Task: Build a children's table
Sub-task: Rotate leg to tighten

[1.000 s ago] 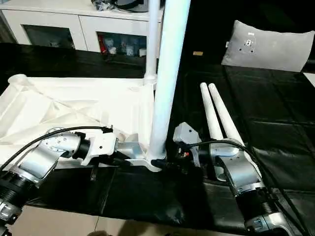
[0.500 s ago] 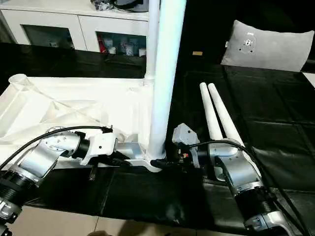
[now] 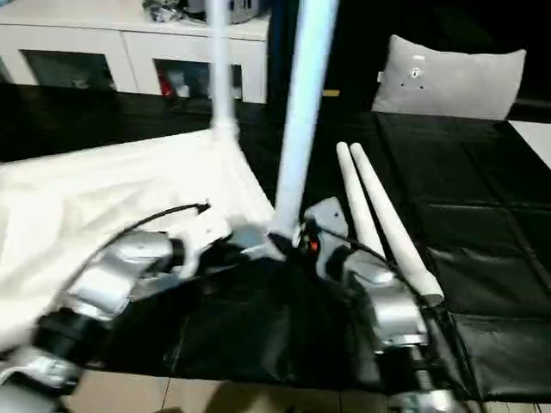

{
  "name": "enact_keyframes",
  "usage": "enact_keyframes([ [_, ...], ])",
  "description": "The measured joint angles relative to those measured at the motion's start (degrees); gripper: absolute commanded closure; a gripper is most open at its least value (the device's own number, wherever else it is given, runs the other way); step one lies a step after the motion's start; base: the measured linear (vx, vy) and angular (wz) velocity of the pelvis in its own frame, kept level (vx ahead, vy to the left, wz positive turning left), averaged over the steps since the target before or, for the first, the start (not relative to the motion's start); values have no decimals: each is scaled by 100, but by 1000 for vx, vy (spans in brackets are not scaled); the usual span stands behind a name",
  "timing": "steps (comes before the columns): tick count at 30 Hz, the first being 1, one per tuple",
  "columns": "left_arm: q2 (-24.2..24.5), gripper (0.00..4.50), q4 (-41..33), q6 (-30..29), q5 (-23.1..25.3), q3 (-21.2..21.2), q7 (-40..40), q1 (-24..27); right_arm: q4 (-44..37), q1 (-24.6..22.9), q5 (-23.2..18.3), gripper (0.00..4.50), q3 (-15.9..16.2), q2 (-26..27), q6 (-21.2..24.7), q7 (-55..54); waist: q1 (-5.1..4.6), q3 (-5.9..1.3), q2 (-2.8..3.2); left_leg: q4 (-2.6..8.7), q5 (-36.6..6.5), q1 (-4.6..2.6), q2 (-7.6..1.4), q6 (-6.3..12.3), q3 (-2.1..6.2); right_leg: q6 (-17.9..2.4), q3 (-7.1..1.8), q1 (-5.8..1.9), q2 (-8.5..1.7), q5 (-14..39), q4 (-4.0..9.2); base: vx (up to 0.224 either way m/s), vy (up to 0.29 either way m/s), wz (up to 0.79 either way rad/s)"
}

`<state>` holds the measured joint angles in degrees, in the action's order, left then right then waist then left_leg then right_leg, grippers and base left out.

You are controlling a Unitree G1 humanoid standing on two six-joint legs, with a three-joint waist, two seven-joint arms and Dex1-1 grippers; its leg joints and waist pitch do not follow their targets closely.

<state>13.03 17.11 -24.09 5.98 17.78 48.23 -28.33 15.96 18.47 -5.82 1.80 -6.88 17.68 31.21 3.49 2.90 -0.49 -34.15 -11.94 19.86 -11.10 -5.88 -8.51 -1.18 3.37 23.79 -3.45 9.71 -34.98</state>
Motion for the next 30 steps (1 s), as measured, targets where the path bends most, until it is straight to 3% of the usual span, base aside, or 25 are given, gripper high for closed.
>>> enact_keyframes([
  [3,-605,450,140,-391,182,-119,-838,-158,174,222,225,181,-247,499,39,-1136,5,3,4,0,0,24,1,0,1,-1,1,17,-1,-2,2,0,0,0],
  [5,-784,450,146,-490,224,-113,-1088,-179,233,273,284,181,-265,553,-21,-1393,8,1,7,4,-7,25,3,9,0,1,0,16,-3,0,4,0,0,0],
  [6,-839,450,146,-502,264,-103,-1171,-190,250,293,332,126,-265,571,-62,-1473,9,2,12,13,-9,28,3,12,0,-12,0,19,-3,-6,4,0,0,0],
  [9,-852,450,119,-494,305,-48,-1235,-194,254,296,321,105,-338,681,-163,-1515,18,4,18,32,-8,27,2,15,1,-15,7,23,-1,7,5,0,0,0],
  [11,-791,450,95,-426,339,11,-1232,-195,256,282,323,67,-341,673,-229,-1493,23,6,22,32,-8,33,1,17,0,-15,9,27,-1,7,7,0,0,0],
  [13,-716,450,85,-365,360,52,-1207,-196,256,262,321,63,-299,641,-321,-1389,5,7,23,32,-9,32,1,16,0,-16,8,27,-1,7,7,0,0,0],
  [20,-318,450,86,-47,338,178,-780,-189,110,184,157,5,-89,117,-723,-480,2,12,29,29,-8,26,-2,12,1,-22,13,22,0,2,5,0,0,0],
  [24,78,450,63,323,209,297,-207,-151,-33,184,-154,5,-85,-533,-822,602,43,12,28,24,-8,25,-1,13,3,-22,13,16,-2,2,6,0,0,0],
  [30,400,450,20,655,140,427,360,-137,-35,183,-318,5,33,-1028,-881,1489,151,12,28,19,-8,22,-3,14,3,-25,14,13,-2,0,3,0,0,0],
])
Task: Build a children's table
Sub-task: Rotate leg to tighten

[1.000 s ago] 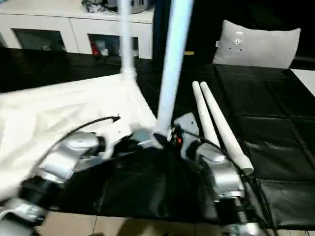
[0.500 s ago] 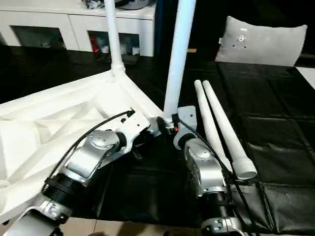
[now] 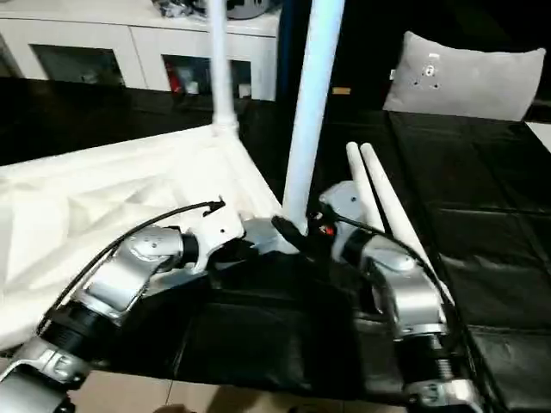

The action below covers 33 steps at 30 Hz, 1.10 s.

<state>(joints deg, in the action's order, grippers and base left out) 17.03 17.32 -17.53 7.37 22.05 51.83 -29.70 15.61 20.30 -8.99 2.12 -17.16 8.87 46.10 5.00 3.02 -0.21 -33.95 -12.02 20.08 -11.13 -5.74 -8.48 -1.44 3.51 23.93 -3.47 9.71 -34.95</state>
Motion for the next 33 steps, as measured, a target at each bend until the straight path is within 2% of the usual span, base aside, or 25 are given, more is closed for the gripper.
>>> enact_keyframes([
  [6,494,450,-13,478,-159,89,692,21,12,1,-60,5,242,-647,-49,1033,20,0,-1,-2,0,-2,-1,0,0,0,2,-4,-1,0,-2,0,0,0],
  [14,924,450,-9,1015,-292,218,1466,28,50,1,-35,5,632,-823,-53,1677,33,-2,-4,-6,0,-1,-4,0,0,0,5,-6,-2,0,-2,0,0,0],
  [15,950,450,-9,1047,-296,239,1516,28,72,1,-46,33,644,-822,-48,1709,33,-2,-4,-6,0,-1,-4,0,0,0,4,-7,-2,0,-3,0,0,0],
  [17,960,450,-9,1072,-300,249,1559,28,96,1,-67,33,647,-821,-32,1765,33,-2,-4,-8,0,-1,-4,0,0,-1,5,-7,-2,0,-3,0,0,0],
  [25,966,450,24,1167,-302,249,1586,28,155,2,-64,117,794,-788,-33,1893,33,-2,-5,-8,0,0,-5,0,-1,0,5,-7,-2,0,-3,0,0,0],
  [33,967,450,44,1183,-317,248,1609,28,155,2,-64,174,798,-785,-26,1896,33,-2,-5,-8,0,-1,-6,0,0,0,6,-8,-2,0,-3,0,0,0],
])
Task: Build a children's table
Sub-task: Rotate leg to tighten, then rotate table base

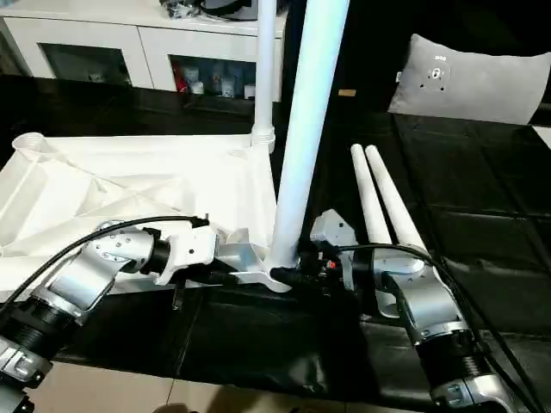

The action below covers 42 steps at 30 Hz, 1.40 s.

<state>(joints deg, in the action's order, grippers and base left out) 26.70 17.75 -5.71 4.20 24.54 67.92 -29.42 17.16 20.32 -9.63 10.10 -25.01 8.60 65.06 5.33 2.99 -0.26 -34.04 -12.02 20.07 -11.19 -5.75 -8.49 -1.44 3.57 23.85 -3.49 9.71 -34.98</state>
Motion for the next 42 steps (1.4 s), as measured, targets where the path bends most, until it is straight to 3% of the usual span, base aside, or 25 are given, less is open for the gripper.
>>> enact_keyframes([
  [5,-53,450,9,-82,-43,-48,-5,0,-60,-64,-95,183,-60,51,161,-38,12,0,0,0,0,-1,0,0,0,0,1,-2,0,0,0,0,0,0],
  [11,-698,450,333,-727,36,-269,-617,-147,-387,-404,-62,186,-437,463,664,-1103,64,-3,1,-23,2,-25,0,0,-2,15,1,-33,-5,4,0,0,0,0],
  [15,-1297,450,762,-1166,126,-381,-1465,-354,-277,-370,133,186,-820,1148,954,-2506,-42,-2,3,-26,2,-83,12,-1,-6,36,2,-76,-19,15,12,0,0,0],
  [20,-1910,450,1165,-1313,248,-457,-2386,-559,-166,-158,269,186,-1227,1831,1240,-3948,-127,-3,18,-10,3,-53,8,0,16,38,27,-76,-16,10,82,0,0,0],
  [22,-2042,450,1336,-1262,342,-457,-2605,-667,-125,-68,319,130,-1340,2057,1263,-4406,-149,-6,24,-8,12,-40,10,14,16,39,23,-75,-18,-1,87,0,0,0],
  [24,-2047,450,1388,-1094,453,-442,-2711,-679,-138,-54,209,113,-1477,2245,1219,-4539,-168,-9,31,-9,13,-28,11,15,16,38,21,-72,-20,-19,88,0,0,0],
  [32,-1924,450,1607,-407,620,-375,-2920,-765,-672,-371,70,39,-1376,2156,1080,-4343,-122,-7,75,43,31,14,7,44,5,14,23,-18,-12,-45,86,0,0,0],
  [33,-1934,406,1607,-395,619,-379,-2902,-765,-807,-442,83,25,-1320,2115,1072,-4327,-99,-7,77,45,32,15,7,45,-1,13,21,-12,-12,-44,85,0,0,0],
  [37,-2066,387,1152,-74,172,-659,-2708,-548,-1578,-923,14,4,-1170,1831,1227,-4048,-3,2,69,39,31,29,2,47,-3,16,21,-4,-13,-41,90,0,0,0],
  [39,-2038,363,908,-59,44,-751,-2711,-483,-1852,-991,-82,0,-1163,1809,1269,-3963,-22,0,73,37,25,21,5,40,-15,14,13,-7,-16,-44,89,0,0,0],
  [42,-1850,363,395,-391,-186,-1006,-2720,-251,-2192,-1143,-136,0,-1078,1714,1448,-3872,-83,-3,78,41,13,-5,0,19,-17,25,12,-19,-11,-39,87,0,0,0],
])
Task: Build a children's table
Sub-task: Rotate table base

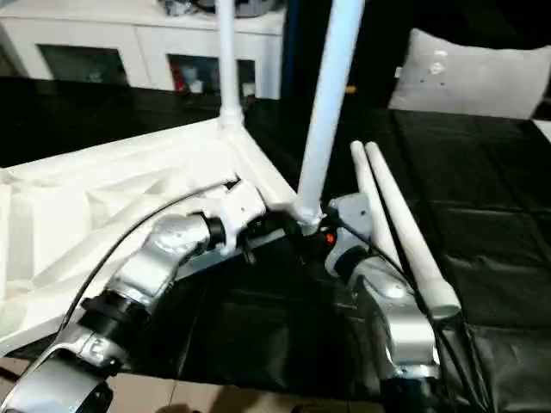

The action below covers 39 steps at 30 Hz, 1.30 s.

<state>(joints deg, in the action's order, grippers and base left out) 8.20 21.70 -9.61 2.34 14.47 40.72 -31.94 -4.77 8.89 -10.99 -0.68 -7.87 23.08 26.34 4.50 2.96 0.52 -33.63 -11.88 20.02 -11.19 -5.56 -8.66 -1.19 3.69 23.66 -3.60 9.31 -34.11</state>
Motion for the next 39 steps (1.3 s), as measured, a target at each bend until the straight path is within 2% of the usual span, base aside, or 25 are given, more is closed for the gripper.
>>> enact_keyframes([
  [5,628,363,-388,-360,-5,-521,-170,224,32,-162,32,0,263,-88,184,50,-36,1,-1,1,9,4,-24,-17,2,10,9,6,22,6,-5,0,0,0],
  [9,1451,379,-733,-843,310,-875,-335,434,88,-78,149,0,569,-92,365,52,-95,5,-14,0,17,7,-29,-29,10,11,11,5,26,7,-3,0,0,0],
  [15,2132,421,-1354,-1612,487,-954,-174,865,460,212,388,0,963,-71,608,31,-63,7,-36,0,15,11,-27,-28,9,-18,10,22,24,-9,1,0,0,0],
  [16,2245,421,-1491,-1764,482,-930,-67,937,559,268,430,0,1022,-65,631,17,-63,7,-38,0,15,11,-27,-28,9,-20,10,23,24,-10,-1,0,0,0],
  [17,2291,444,-1576,-1861,478,-910,11,965,607,271,458,0,1037,-65,641,6,-46,7,-39,1,15,15,-27,-28,9,-19,10,21,24,-10,-1,0,0,0],
  [21,2505,444,-2020,-2356,409,-777,359,1107,1015,518,573,0,1176,24,675,-48,-43,8,-38,1,17,13,-27,-31,5,-19,8,16,24,-10,-6,0,0,0],
  [24,2667,444,-2020,-2542,483,-577,470,1121,1349,799,681,0,1252,104,659,-101,-63,9,-36,0,24,9,-29,-41,6,-7,9,16,25,-4,-9,0,0,0],
  [29,2807,444,-1663,-2520,767,-325,471,1065,2018,1186,777,0,1321,166,495,-117,-102,9,-35,0,26,4,-29,-45,10,-13,9,11,26,-8,-14,0,0,0],
  [33,2951,444,-1226,-2278,906,9,700,758,2959,1717,935,0,1354,273,172,-194,-140,10,-33,-8,29,-2,-29,-50,18,-25,8,8,26,-16,-22,0,0,0],
  [39,2865,444,-1094,-1963,682,142,1396,606,3915,2246,970,0,1226,343,-293,-409,-155,10,-33,-8,30,0,-29,-51,9,-51,7,10,26,-31,-27,0,0,0],
])
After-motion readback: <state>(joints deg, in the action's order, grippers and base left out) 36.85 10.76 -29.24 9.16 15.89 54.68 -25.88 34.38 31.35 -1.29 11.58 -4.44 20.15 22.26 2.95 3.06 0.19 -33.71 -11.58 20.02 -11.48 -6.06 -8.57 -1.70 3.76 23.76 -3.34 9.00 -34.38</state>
